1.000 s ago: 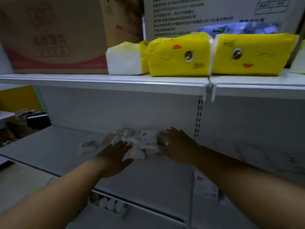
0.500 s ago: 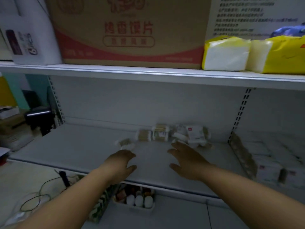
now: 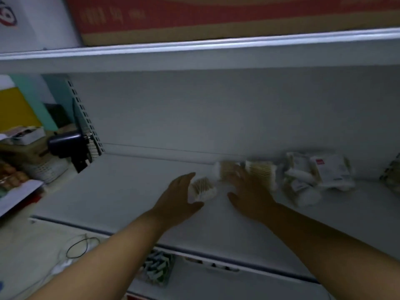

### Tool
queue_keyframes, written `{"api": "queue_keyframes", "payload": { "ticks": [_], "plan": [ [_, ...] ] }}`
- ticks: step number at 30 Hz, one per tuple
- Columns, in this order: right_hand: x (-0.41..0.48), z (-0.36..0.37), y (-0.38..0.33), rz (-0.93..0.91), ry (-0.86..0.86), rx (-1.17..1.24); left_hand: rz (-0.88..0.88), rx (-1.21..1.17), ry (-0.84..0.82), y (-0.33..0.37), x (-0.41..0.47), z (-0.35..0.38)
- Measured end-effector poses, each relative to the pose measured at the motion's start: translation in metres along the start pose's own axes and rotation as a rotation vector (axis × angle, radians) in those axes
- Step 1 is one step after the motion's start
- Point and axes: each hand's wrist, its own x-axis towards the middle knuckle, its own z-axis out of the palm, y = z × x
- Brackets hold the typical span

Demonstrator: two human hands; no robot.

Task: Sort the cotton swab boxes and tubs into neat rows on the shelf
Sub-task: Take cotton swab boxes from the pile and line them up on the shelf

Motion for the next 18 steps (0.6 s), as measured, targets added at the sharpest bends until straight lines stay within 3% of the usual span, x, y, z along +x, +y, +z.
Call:
{"api": "queue_keyframes", "payload": {
  "ticks": [6, 10, 12, 15, 18],
  "plan": [
    [0.028, 0.028, -0.012, 0.159, 0.048, -0.049, 0.127, 0.017, -0.101, -0.014, 0.033, 0.013],
    [0.031, 0.033, -0.011, 0.228, 0.089, -0.111, 0.162, 0.026, 0.006, -0.024, 0.044, 0.010],
    [0.030, 0.033, -0.011, 0.238, 0.108, -0.121, 0.069, -0.369, 0.054, -0.031, 0.047, 0.001],
    [0.029, 0.032, -0.014, 0.281, 0.101, -0.114, -0.192, -1.355, -0.124, -0.039, 0.045, -0.017],
    [0.033, 0.025, -0.024, 0.344, 0.088, -0.155, -0.466, -1.837, -0.232, -0.056, 0.046, -0.023]
  ]
}}
